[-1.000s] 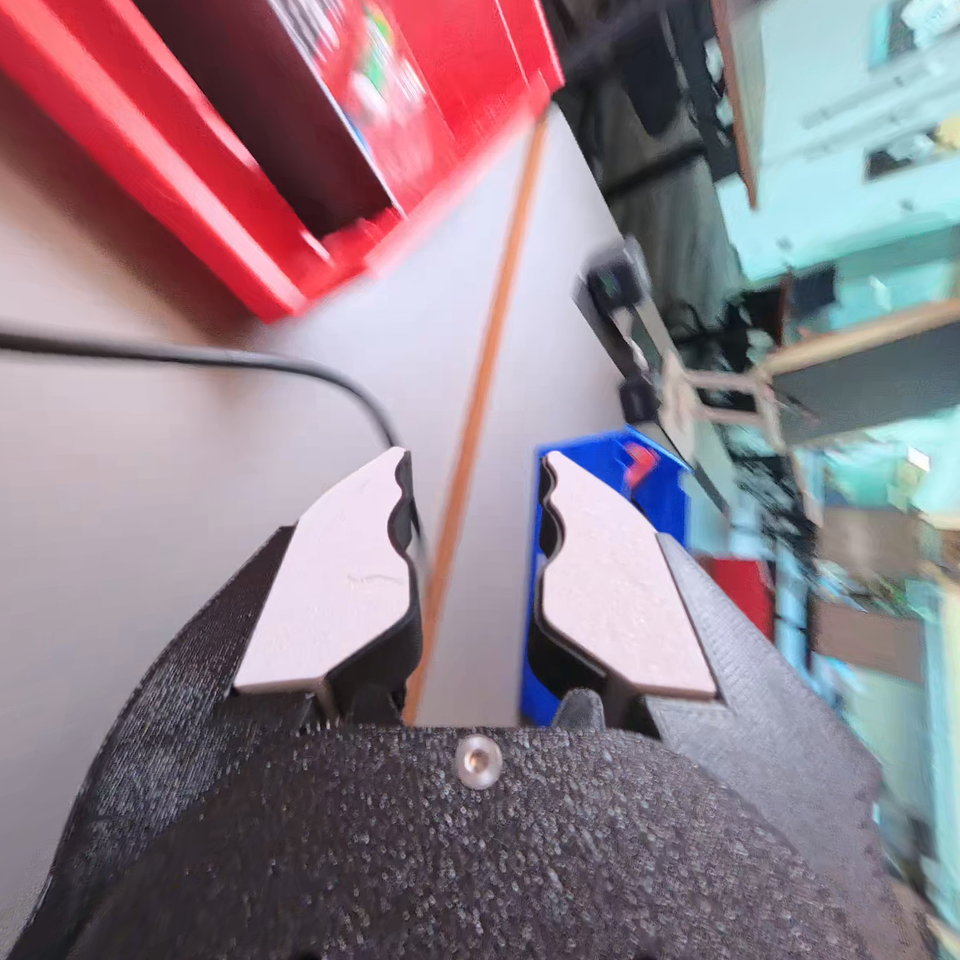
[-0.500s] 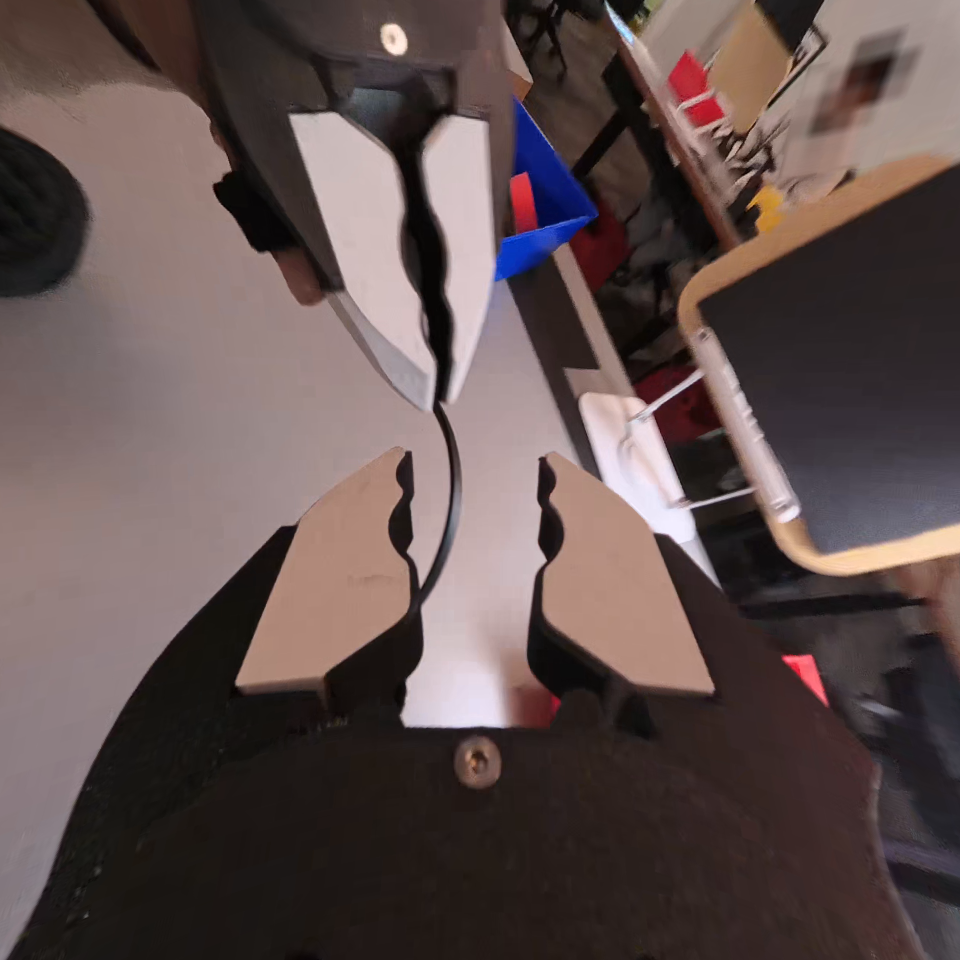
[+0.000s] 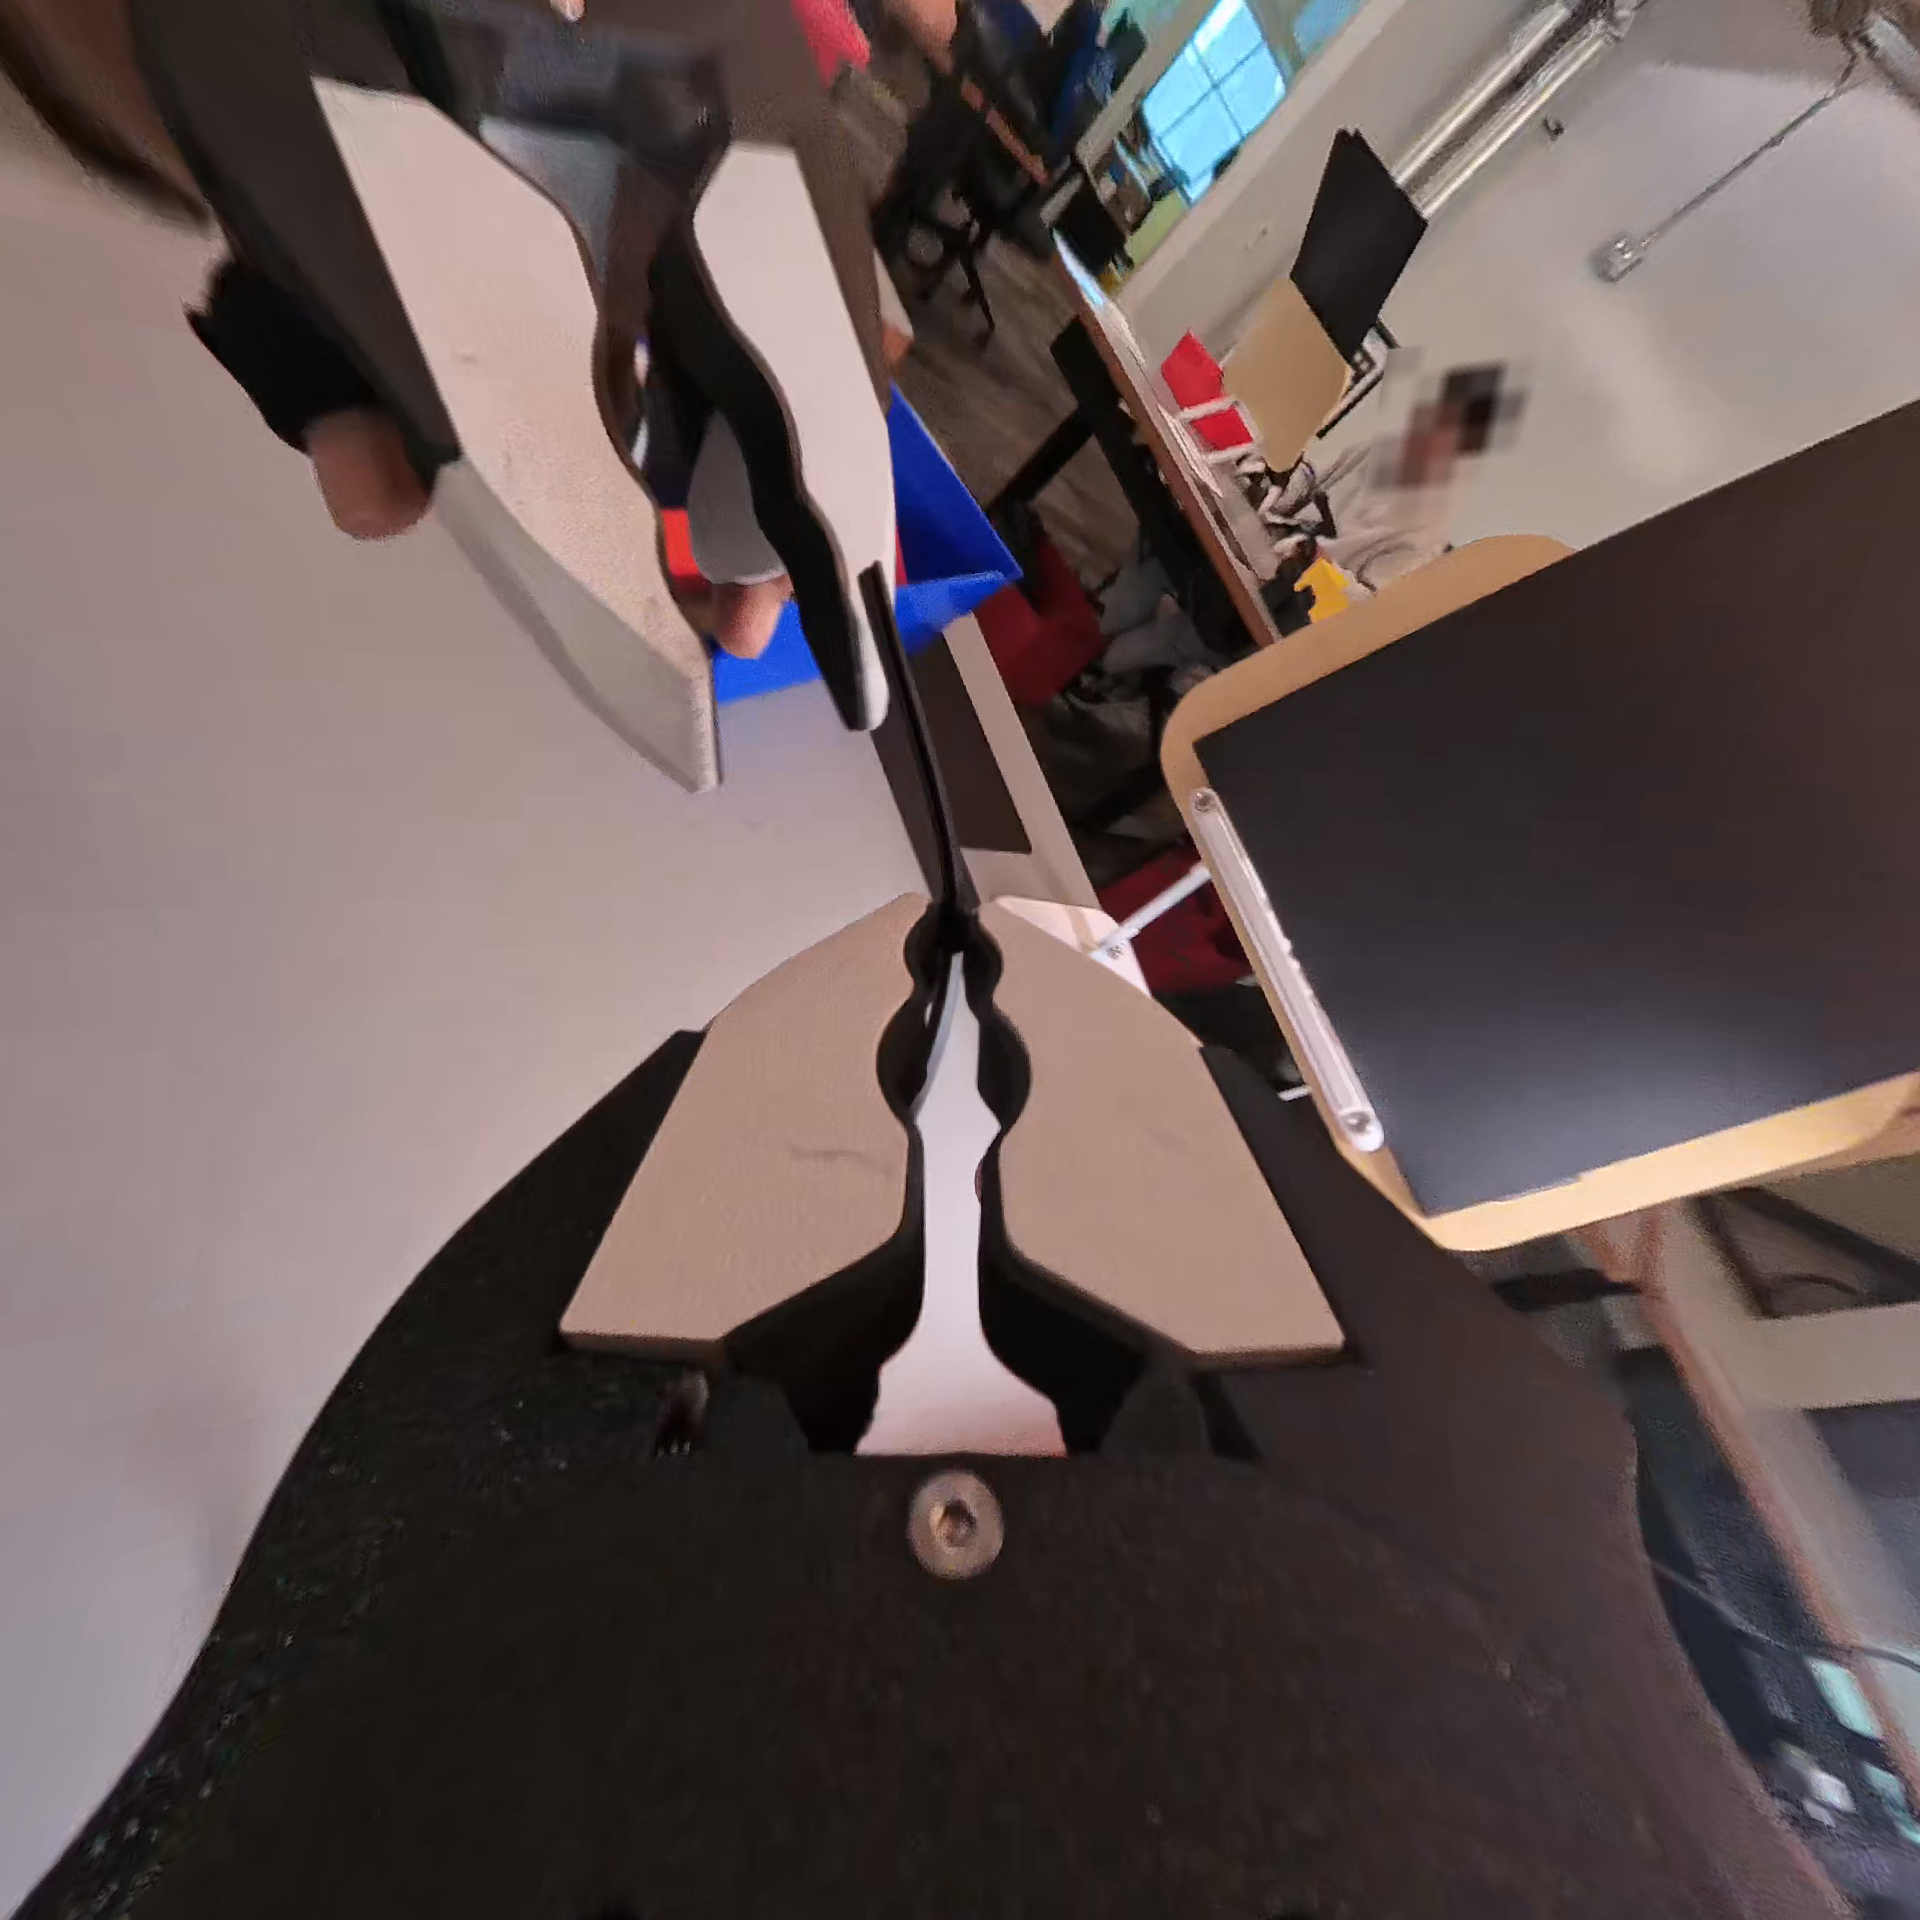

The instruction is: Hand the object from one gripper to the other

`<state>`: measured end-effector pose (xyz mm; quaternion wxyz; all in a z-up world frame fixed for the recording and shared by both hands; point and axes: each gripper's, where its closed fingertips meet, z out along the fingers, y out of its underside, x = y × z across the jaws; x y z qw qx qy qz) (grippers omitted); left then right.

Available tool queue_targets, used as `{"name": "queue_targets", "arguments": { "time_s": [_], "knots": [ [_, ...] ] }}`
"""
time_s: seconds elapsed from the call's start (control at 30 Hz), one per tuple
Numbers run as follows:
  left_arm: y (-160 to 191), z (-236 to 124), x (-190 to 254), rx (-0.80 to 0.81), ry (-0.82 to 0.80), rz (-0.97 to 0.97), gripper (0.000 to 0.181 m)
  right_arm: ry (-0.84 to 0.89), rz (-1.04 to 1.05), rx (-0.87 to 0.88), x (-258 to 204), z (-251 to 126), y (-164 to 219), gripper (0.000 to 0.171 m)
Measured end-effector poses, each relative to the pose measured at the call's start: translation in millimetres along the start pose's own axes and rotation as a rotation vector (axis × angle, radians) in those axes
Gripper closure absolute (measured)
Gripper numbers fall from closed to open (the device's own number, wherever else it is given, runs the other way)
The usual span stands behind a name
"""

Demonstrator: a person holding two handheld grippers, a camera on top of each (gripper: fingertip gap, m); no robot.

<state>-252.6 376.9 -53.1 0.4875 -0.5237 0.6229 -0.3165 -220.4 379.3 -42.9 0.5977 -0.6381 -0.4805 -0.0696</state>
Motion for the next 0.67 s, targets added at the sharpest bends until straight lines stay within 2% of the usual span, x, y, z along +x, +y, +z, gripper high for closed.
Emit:
{"name": "queue_targets", "arguments": {
  "time_s": [0.03,0.13,0.2,0.27,0.43,0.53,0.67],
  "knots": [
    [-5.5,-2.1,-2.7,0.057,0.009,-0.034,0.147,-0.007,0.028,0.021,1.9,-2.2,-2.0,0.167],
    [-19.5,-11.0,-5.7,0.154,0.005,-0.055,0.150,-0.011,0.006,0.026,1.6,-5.3,-1.1,0.167],
    [-22.4,-13.7,-2.1,0.139,-0.020,0.016,0.153,-0.006,-0.034,-0.021,-1.0,-3.2,5.0,0.167],
    [-14.7,-9.7,5.3,0.045,-0.028,0.076,0.155,-0.013,-0.055,-0.052,-5.8,0.9,8.0,0.167],
    [13.5,2.7,-0.8,-0.229,-0.194,0.252,0.157,0.009,-0.175,-0.223,-14.9,12.1,26.8,0.167],
    [24.5,10.7,-0.4,-0.299,-0.213,0.304,0.166,-0.012,-0.219,-0.281,-25.0,17.4,32.5,0.167],
    [37.3,14.1,-3.7,-0.350,-0.209,0.337,0.177,-0.061,-0.176,-0.237,-32.6,19.0,27.5,0.167]
  ]
}}
